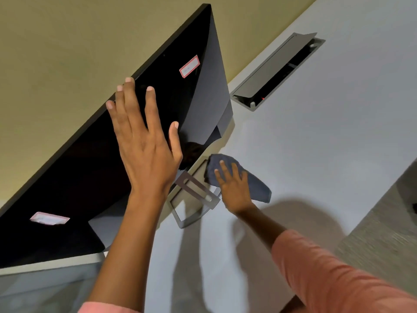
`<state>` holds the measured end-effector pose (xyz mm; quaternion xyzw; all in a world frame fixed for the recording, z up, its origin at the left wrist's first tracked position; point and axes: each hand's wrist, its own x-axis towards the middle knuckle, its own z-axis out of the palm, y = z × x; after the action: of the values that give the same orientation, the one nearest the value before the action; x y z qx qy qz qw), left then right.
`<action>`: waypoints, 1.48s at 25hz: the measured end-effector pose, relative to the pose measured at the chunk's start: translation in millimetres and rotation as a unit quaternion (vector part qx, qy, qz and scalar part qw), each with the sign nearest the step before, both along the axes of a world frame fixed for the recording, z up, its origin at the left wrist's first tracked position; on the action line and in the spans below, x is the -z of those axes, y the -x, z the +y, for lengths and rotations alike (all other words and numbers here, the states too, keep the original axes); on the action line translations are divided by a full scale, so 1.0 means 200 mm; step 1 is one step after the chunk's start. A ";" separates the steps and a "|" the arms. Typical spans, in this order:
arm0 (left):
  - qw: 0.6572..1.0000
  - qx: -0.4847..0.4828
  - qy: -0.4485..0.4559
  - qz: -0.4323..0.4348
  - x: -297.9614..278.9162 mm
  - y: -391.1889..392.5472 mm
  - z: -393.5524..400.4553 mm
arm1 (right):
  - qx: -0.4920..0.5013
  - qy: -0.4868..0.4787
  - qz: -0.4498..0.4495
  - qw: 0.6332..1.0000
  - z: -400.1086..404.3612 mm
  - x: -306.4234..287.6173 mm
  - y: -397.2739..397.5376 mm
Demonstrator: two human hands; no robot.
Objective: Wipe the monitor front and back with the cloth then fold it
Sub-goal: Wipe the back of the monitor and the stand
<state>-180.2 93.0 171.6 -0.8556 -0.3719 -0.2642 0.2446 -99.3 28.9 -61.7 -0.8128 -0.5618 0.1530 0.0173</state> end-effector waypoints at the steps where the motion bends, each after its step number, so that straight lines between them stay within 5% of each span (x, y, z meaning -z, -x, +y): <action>1: 1.000 0.001 0.006 0.002 0.00 0.01 0.00 | 0.010 0.011 0.013 1.000 -0.03 -0.01 0.04; 3: 1.000 0.002 0.016 0.000 -0.01 0.01 0.00 | 0.003 0.038 0.033 0.999 -0.08 0.00 0.14; 8: 1.000 0.003 0.021 -0.012 -0.01 0.00 -0.01 | -0.054 -0.088 -0.008 0.995 -0.14 0.10 0.07; 14: 1.000 0.004 0.028 0.003 -0.03 0.01 -0.01 | -0.003 -0.004 -0.047 0.999 0.08 0.02 -0.28; 21: 0.998 0.024 0.028 0.053 -0.05 0.08 -0.01 | -0.040 -0.016 -0.055 0.998 -0.17 0.08 0.01; 23: 0.997 0.024 0.021 0.068 -0.06 0.16 -0.02 | -0.043 -0.091 0.038 0.994 -0.25 0.13 0.09; 25: 0.999 -0.004 0.016 0.045 -0.05 0.26 -0.04 | 0.036 -0.178 0.241 0.953 -0.27 0.09 0.09; 27: 0.999 -0.035 0.017 0.021 -0.04 0.35 -0.07 | 0.113 -0.155 0.383 0.904 -0.25 -0.02 0.14; 29: 0.998 -0.068 0.015 0.002 -0.04 0.43 -0.09 | 0.122 -0.168 0.430 0.878 -0.19 -0.14 0.25; 33: 0.993 -0.115 0.010 -0.036 -0.06 0.56 -0.09 | 0.019 -0.314 0.327 0.891 -0.09 -0.34 0.37; 37: 0.993 -0.109 0.015 -0.043 -0.06 0.60 -0.10 | -0.042 -0.131 0.174 0.975 -0.27 -0.15 0.33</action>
<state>-299.9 73.2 182.9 -0.8014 -0.4768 -0.2667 0.2433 -165.5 -25.5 -30.9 -0.7399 -0.5991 0.2182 0.2148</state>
